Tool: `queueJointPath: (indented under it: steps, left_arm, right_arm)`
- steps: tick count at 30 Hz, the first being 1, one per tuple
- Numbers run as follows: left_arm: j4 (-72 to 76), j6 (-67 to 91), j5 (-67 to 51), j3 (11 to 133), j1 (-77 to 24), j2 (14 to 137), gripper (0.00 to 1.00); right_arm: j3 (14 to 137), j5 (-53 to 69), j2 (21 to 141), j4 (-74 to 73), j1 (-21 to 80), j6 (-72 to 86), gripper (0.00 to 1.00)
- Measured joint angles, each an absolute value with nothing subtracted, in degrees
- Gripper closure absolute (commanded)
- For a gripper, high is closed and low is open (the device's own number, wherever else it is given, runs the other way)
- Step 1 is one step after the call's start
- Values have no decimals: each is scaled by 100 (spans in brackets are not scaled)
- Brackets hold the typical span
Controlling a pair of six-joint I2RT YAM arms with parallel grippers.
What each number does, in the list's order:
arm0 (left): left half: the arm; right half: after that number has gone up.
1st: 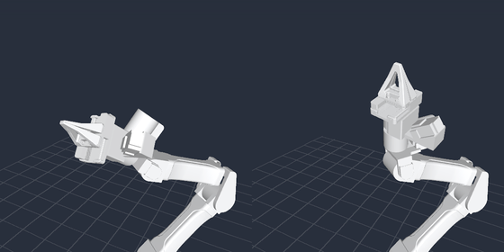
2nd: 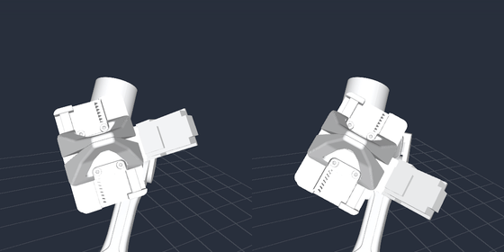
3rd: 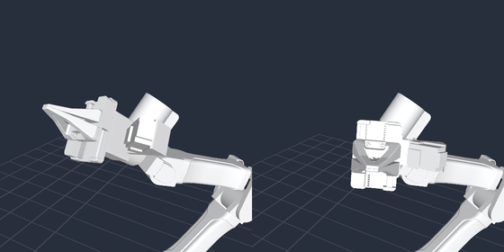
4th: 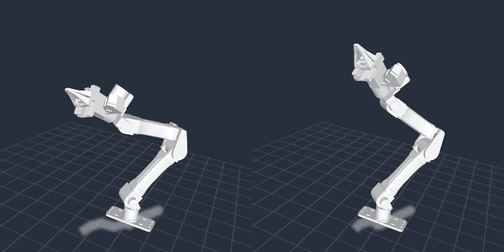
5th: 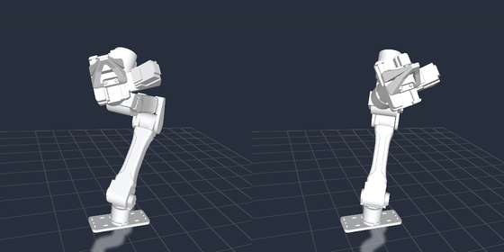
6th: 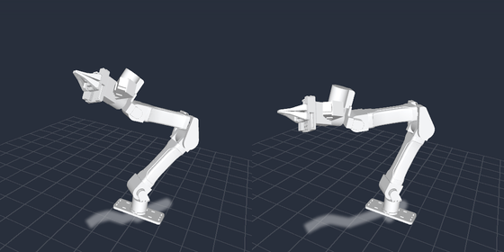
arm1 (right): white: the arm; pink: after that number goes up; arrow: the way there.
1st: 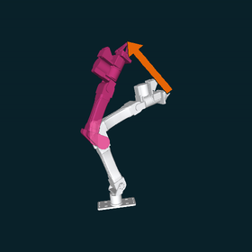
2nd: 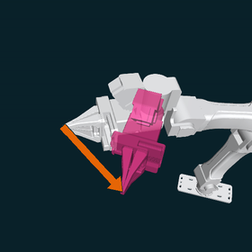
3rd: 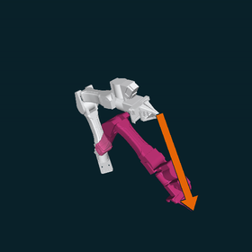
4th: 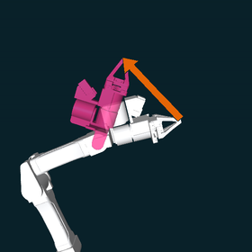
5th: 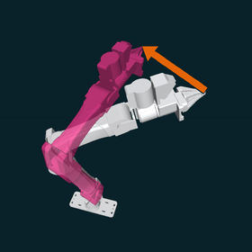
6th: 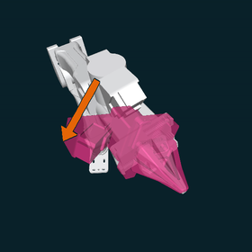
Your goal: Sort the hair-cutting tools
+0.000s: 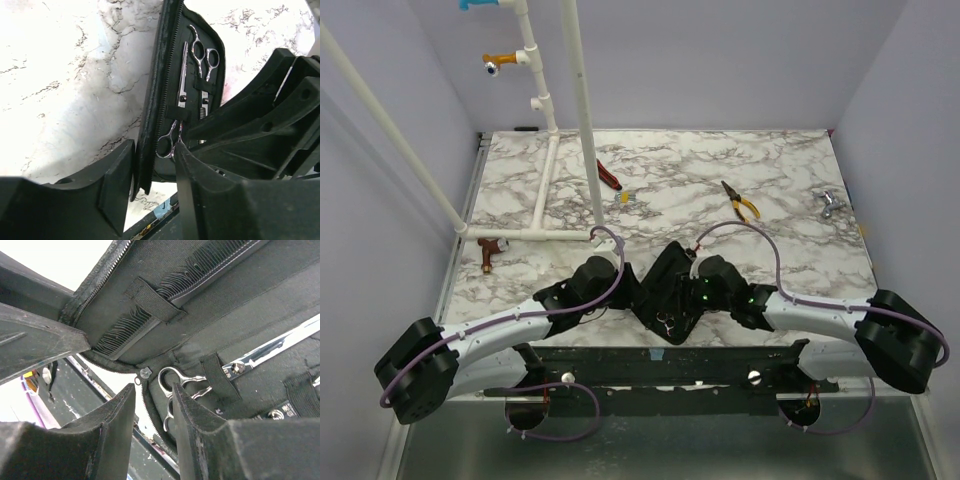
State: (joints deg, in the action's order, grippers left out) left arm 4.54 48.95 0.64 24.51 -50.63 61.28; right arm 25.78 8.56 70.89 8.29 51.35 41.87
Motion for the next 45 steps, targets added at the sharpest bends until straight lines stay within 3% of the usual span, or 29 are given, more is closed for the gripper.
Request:
queueJointPath:
  steps: [8,14,45]
  left_arm:
    - [454,4939,67,2386,-5061,6106,74]
    - [421,4934,91,2386,-5061,6106,80]
    - [325,4842,250,2386,-5059,6173,96]
  right_arm:
    - [2659,867,7898,1389,5520,4084,68]
    - [2663,867,8123,1793,5671,4084,66]
    - [2657,1125,8584,2532,5769,3946,66]
